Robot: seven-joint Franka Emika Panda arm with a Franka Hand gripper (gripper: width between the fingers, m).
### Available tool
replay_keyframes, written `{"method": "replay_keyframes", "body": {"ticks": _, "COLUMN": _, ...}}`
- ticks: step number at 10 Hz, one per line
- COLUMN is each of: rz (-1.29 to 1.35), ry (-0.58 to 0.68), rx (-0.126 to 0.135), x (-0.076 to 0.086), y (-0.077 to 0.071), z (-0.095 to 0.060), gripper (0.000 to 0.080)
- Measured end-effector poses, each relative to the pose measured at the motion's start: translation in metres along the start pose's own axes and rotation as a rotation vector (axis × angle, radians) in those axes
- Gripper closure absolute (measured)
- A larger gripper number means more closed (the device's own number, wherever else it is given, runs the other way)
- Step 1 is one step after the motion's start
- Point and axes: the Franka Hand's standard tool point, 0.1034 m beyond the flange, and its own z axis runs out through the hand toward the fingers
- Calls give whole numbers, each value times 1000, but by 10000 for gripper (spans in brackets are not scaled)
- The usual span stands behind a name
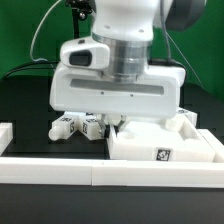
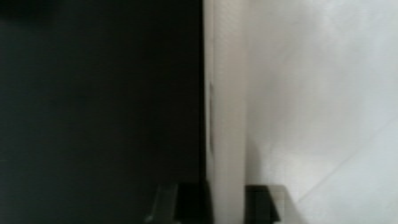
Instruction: Assemble one leg
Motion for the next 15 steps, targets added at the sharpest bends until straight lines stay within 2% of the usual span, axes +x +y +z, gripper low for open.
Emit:
{"method": "replay_keyframes", "body": {"ticks": 2, "rz": 35, "ry": 43, "rx": 22, "x": 3, "y": -5, "z": 8, "gripper": 745}}
{"method": "replay_keyframes", "body": {"ticks": 6, "rz": 67, "ry": 86, "rx": 15, "x": 11, "y": -7, "z": 10, "gripper": 740}}
{"method": "replay_keyframes", "body": {"ticks": 12, "rz": 63, "ry": 87, "rx": 15, "x": 12, "y": -5, "z": 10, "gripper": 738}}
{"method": "replay_keyframes", "body": {"ticks": 13, "rz": 63, "ry": 87, "rx": 15, "x": 11, "y": -5, "z": 10, "gripper": 630}}
{"method": "replay_keyframes", "body": {"ticks": 14, "rz": 60, "ry": 84, "rx": 15, "x": 11, "y": -5, "z": 8, "gripper": 630}}
{"method": "replay_keyframes", "body": {"ticks": 15, "rz": 54, "ry": 73, "rx": 23, "x": 7, "y": -5, "z": -4, "gripper": 497}}
